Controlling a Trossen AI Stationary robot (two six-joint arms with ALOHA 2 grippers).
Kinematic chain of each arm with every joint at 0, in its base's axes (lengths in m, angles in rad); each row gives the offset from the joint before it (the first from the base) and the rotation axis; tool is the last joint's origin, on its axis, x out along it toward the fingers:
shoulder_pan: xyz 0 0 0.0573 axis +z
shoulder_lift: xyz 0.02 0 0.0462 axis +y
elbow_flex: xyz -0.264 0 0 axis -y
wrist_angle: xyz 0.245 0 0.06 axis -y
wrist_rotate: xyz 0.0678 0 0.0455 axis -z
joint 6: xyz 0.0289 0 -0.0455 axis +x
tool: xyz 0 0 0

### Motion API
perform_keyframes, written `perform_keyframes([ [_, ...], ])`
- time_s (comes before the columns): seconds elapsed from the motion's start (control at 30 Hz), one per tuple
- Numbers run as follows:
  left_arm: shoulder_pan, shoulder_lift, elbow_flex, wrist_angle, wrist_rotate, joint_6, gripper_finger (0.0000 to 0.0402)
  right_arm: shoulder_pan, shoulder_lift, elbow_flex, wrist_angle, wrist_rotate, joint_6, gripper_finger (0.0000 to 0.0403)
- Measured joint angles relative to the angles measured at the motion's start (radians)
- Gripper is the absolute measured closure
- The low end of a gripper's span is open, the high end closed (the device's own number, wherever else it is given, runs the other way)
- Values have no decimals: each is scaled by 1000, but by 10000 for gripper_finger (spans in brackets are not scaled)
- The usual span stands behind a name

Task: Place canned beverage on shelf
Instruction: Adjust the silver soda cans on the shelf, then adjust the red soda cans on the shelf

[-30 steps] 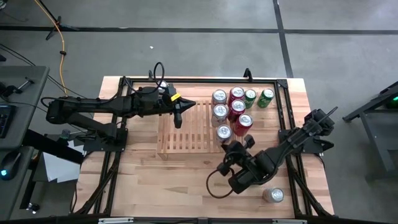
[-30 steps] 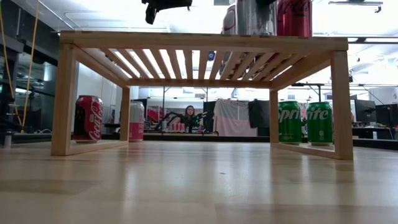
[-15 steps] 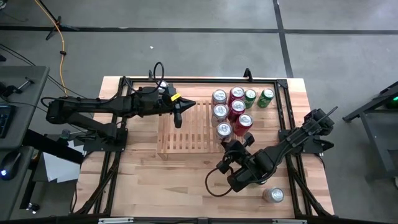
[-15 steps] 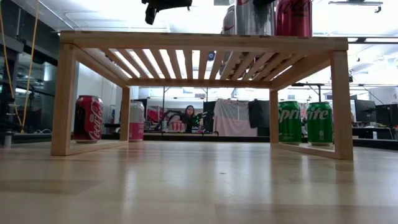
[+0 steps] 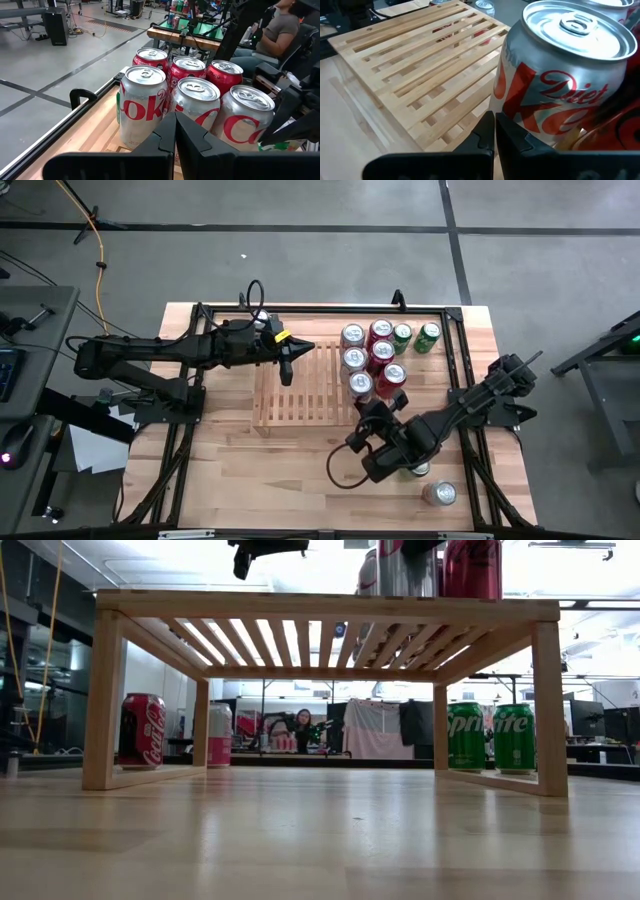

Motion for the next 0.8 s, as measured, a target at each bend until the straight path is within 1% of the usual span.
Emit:
perform_keyframes([
  [0.27,0,0,0,0,0,2,401,-4,0,0,0,7,0,403],
  [0.4,0,0,0,0,0,27,401,-4,0,-1,4,8,0,403],
  [0.5,0,0,0,0,0,29,401,-4,0,-1,12,-9,0,403],
  [0.63,0,0,0,0,0,37,402,17,-7,-1,11,-99,-34,403],
  [0.8,0,0,0,-1,-24,41,402,64,-73,-1,14,-283,-60,403],
])
